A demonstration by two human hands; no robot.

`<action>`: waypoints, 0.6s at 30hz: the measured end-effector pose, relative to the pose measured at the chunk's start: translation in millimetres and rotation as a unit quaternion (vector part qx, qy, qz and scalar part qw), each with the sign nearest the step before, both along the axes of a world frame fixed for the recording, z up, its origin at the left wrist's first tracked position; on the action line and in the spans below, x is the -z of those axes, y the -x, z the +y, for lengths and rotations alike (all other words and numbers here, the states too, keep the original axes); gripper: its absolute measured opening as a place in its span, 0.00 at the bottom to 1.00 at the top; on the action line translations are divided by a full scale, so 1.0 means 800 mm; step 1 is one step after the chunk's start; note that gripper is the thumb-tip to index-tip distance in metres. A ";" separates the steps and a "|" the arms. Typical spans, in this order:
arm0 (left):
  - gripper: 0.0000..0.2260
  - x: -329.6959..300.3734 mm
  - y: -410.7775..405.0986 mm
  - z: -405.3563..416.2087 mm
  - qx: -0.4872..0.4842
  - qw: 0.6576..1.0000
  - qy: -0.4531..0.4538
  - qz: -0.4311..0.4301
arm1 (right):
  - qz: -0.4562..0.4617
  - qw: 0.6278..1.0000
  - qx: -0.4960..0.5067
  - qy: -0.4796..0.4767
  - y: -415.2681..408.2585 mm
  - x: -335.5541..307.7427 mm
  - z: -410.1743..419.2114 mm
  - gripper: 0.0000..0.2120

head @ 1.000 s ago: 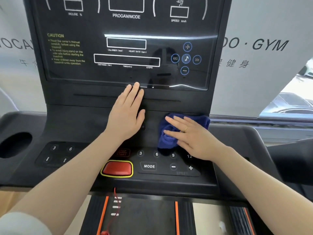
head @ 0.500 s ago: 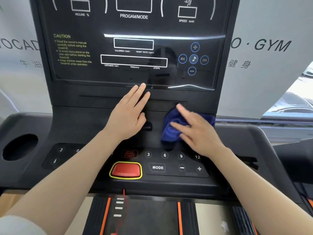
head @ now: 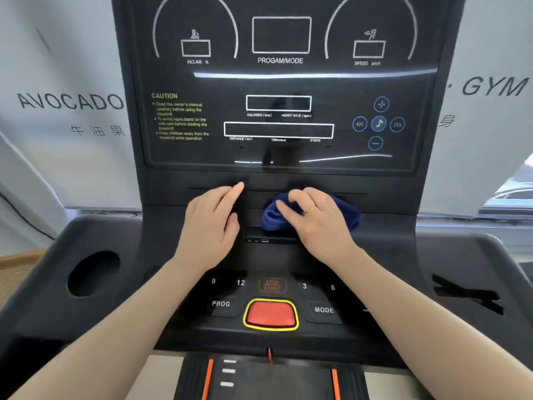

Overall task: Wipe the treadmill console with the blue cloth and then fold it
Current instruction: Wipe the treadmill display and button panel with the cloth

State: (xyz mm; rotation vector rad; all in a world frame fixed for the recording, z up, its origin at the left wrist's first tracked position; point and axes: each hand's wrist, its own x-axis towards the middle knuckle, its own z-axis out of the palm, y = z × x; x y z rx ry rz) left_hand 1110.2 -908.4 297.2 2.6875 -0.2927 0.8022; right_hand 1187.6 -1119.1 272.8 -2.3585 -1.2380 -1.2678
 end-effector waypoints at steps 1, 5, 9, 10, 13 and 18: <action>0.21 0.002 0.003 0.007 -0.016 1.000 -0.004 -0.010 | 0.002 1.000 -0.011 0.015 -0.001 0.000 0.012 0.14; 0.19 0.006 0.008 0.023 -0.069 0.997 -0.005 -0.024 | 0.000 0.996 -0.046 0.070 -0.005 0.001 0.002 0.15; 0.19 0.007 0.000 0.033 -0.034 0.999 0.002 -0.024 | 0.042 0.991 -0.042 0.116 -0.012 -0.003 -0.067 0.15; 0.19 0.006 -0.002 0.034 -0.028 0.999 0.011 -0.024 | 0.047 0.991 -0.030 0.124 -0.013 -0.006 -0.077 0.16; 0.19 0.005 -0.004 0.042 -0.002 0.999 0.019 -0.033 | 0.046 0.994 0.001 0.101 -0.009 -0.005 -0.069 0.16; 0.20 -0.011 -0.004 0.058 0.006 0.999 0.044 -0.015 | 0.048 0.999 -0.006 0.007 0.005 0.005 0.012 0.15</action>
